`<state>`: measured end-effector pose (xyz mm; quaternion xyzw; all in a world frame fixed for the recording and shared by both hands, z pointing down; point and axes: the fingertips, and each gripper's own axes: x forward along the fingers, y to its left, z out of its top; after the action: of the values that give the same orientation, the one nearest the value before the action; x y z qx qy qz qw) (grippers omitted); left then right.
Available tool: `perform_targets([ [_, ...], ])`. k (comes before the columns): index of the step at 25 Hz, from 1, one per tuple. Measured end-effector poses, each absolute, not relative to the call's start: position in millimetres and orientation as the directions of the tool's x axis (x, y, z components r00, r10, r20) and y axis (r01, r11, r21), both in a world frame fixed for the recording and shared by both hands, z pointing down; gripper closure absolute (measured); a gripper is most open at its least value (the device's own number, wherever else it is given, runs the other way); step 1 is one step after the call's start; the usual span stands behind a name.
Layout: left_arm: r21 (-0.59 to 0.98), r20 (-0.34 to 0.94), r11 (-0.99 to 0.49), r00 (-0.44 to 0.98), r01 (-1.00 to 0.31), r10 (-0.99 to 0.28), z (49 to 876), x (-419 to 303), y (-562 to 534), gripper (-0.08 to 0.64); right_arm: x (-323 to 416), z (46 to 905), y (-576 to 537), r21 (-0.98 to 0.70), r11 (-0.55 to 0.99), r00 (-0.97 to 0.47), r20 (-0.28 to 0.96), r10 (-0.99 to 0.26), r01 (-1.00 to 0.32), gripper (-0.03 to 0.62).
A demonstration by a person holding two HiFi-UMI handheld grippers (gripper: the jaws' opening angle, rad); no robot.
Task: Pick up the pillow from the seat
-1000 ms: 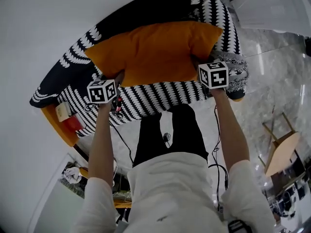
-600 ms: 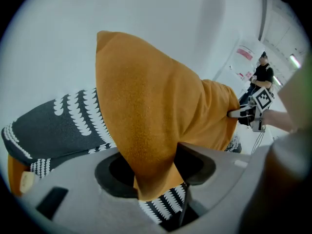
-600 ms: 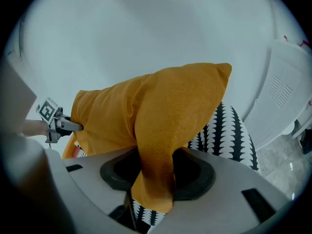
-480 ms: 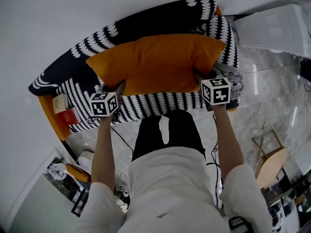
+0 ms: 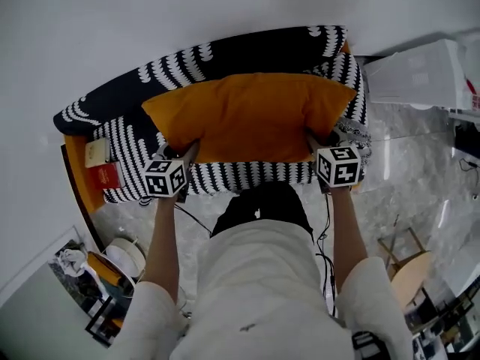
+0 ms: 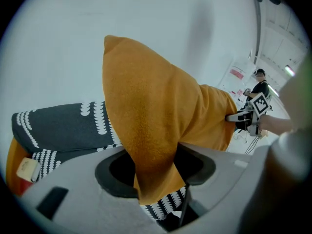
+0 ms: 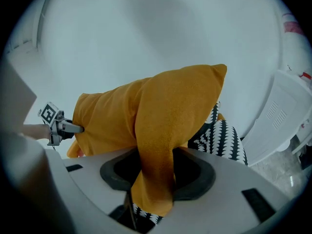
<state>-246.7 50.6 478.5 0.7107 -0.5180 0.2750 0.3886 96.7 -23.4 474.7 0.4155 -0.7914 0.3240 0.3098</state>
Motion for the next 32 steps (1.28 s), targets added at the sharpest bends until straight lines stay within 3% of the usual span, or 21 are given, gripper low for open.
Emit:
perform_targets([
  [15,0.198,0.644,-0.123,0.224,-0.972,-0.731,378.7,-300.5,124.8,0.337,43.1,367.3,40.4,-0.189,0.532,-0.513,0.643,-0.568,-0.825,0.405],
  [32,0.220,0.563,-0.085,0.197,-0.972,-0.802,297.6,-345.8,210.3,0.330,-0.5,275.9,122.5,-0.102,0.603,-0.559,0.520,-0.646,-0.791,0.405],
])
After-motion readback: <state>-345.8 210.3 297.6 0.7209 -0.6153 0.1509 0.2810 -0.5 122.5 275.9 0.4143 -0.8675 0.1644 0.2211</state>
